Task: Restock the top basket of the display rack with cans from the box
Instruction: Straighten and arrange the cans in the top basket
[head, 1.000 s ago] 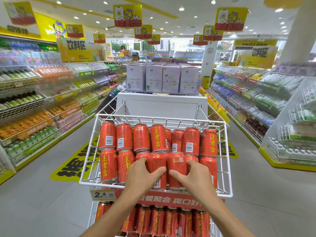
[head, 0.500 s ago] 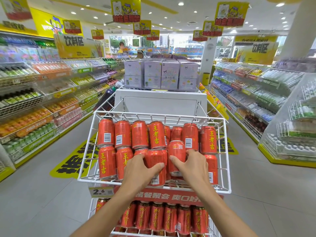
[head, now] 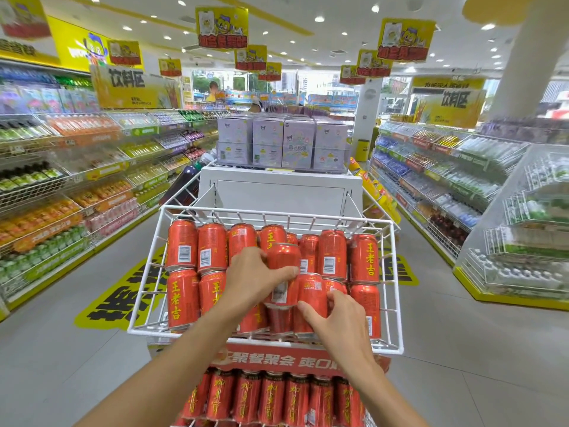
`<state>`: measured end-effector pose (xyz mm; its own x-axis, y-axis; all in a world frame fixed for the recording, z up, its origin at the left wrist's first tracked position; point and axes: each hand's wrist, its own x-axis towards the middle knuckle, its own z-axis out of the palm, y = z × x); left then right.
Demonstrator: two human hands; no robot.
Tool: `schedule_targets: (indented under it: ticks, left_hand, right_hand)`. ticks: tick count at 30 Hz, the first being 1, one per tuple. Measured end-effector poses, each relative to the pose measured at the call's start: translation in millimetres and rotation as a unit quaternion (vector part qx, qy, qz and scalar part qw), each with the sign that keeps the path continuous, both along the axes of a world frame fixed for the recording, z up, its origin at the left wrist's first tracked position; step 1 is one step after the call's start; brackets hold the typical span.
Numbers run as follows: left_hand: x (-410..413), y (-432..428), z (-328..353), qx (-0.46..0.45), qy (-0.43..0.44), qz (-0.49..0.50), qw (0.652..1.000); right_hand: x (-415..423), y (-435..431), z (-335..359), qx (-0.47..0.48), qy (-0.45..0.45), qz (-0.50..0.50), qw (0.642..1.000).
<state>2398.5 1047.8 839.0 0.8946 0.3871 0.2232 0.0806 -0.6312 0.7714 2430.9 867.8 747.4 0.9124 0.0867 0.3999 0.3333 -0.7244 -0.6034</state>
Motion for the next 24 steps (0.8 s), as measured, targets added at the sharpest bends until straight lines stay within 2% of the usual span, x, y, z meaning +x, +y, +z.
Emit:
schedule_targets:
  ticks: [7, 14, 18, 24]
  left_hand:
    - [65, -19, 46, 0.007, -0.012, 0.030, 0.999]
    - [75, -52, 29, 0.061, -0.005, 0.000, 0.998]
    - [75, -51, 27, 0.090, -0.006, 0.014, 0.996]
    - [79, -36, 24, 0.063, 0.016, 0.050, 0.997]
  right_hand:
    - [0, 2, 0, 0.004, 0.024, -0.007, 1.000]
    - [-1, 4, 1, 0.024, 0.031, -0.019, 0.999]
    - [-7, 3, 2, 0.031, 0.041, -0.018, 0.999]
    - [-6, 4, 1, 0.030, 0.037, -0.025, 0.999]
